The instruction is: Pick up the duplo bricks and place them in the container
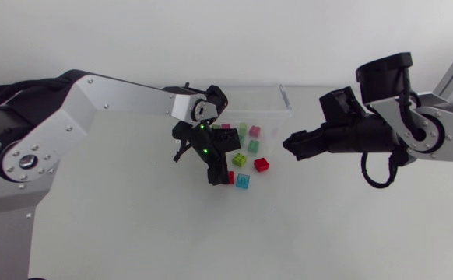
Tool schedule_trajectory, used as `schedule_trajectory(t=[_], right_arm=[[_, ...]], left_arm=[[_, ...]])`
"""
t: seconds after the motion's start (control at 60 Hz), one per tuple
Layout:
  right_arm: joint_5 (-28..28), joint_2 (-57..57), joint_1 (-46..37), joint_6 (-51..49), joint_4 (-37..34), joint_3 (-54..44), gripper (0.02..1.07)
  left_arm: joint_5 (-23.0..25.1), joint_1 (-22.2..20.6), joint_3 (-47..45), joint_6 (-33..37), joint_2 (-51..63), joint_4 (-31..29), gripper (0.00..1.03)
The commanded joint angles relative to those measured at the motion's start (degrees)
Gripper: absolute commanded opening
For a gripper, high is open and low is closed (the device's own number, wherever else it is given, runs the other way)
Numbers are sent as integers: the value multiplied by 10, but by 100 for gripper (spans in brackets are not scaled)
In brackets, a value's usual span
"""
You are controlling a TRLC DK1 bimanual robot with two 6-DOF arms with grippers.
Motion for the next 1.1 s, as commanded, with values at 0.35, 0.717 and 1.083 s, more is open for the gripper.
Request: schedule_trajectory(t=[0.35, 0.717, 1.083], right_arm=[[-18, -20, 1, -29, 29, -95, 89], [-17, 23, 69, -69, 48, -99, 89], [-88, 183, 79, -200, 38, 5, 92]], left_arm=[[-39, -26, 7, 12, 50, -28, 32], [-40, -20, -110, 11, -66, -13, 30], [-33, 0, -163, -40, -239, 1, 30]])
